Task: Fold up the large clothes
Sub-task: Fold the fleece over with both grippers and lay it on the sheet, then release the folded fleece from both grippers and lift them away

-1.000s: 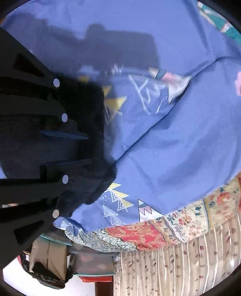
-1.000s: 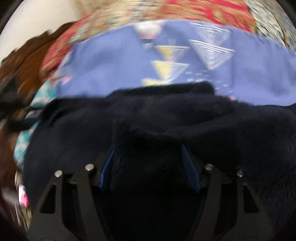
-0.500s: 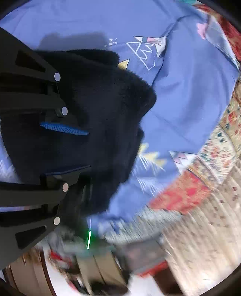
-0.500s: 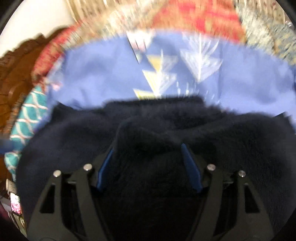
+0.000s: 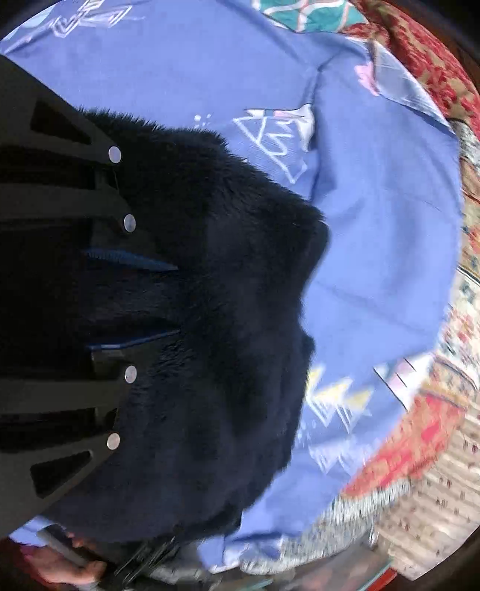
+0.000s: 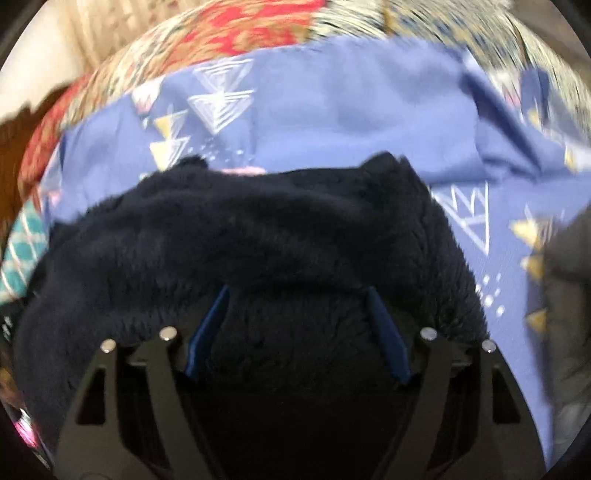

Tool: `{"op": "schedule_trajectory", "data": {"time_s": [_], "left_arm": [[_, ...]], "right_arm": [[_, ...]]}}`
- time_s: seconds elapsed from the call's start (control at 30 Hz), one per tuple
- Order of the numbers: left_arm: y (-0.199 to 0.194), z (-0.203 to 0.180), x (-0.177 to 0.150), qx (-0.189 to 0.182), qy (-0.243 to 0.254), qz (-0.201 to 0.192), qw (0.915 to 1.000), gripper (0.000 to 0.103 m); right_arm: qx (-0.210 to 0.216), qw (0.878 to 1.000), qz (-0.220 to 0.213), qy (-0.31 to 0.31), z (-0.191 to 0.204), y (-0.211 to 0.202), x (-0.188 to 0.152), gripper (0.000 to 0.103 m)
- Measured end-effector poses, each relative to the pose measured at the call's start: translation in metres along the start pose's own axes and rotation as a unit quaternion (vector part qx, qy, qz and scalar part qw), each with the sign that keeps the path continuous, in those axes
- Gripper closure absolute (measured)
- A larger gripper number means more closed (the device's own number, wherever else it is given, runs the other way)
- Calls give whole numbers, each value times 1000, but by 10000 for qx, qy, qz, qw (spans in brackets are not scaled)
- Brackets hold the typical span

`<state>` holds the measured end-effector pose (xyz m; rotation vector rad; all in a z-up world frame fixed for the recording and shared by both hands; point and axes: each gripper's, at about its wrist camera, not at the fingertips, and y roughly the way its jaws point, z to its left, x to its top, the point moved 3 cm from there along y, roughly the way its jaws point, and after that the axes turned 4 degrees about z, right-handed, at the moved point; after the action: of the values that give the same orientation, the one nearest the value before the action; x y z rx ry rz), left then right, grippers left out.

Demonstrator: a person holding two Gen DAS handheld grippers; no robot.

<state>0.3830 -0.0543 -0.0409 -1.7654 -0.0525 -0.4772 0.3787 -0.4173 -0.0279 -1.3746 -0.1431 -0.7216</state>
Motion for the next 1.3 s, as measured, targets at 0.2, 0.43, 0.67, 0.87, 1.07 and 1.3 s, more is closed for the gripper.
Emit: {"op": "schedule_trajectory", "data": {"time_s": [0.2, 0.43, 0.67, 0.87, 1.07, 1.3], "left_arm": [[-86, 57, -26, -655, -57, -506, 9966, 41], [-49, 109, -52, -2004, -1075, 254, 9735, 37], [11, 113, -60, -2476, -1619, 538, 9537, 13], [30, 91, -63, -2779, -1308, 521, 9502, -10], [34, 54, -53, -2616, -872, 586, 9595, -10], [30, 34, -62, -1217, -345, 146, 9919, -10]], "right_arm": [[942, 9926, -755, 105, -40, -90, -28, 7], [1838, 9728, -339, 1366, -109, -83, -70, 7], [2379, 9462, 301, 2174, -115, -27, -78, 7], [2549, 9459, 491, 1946, -88, -2, -73, 5], [2765, 9432, 960, 1574, -34, 17, -65, 5], [2775, 9439, 789, 1604, -44, 13, -75, 7]]}}
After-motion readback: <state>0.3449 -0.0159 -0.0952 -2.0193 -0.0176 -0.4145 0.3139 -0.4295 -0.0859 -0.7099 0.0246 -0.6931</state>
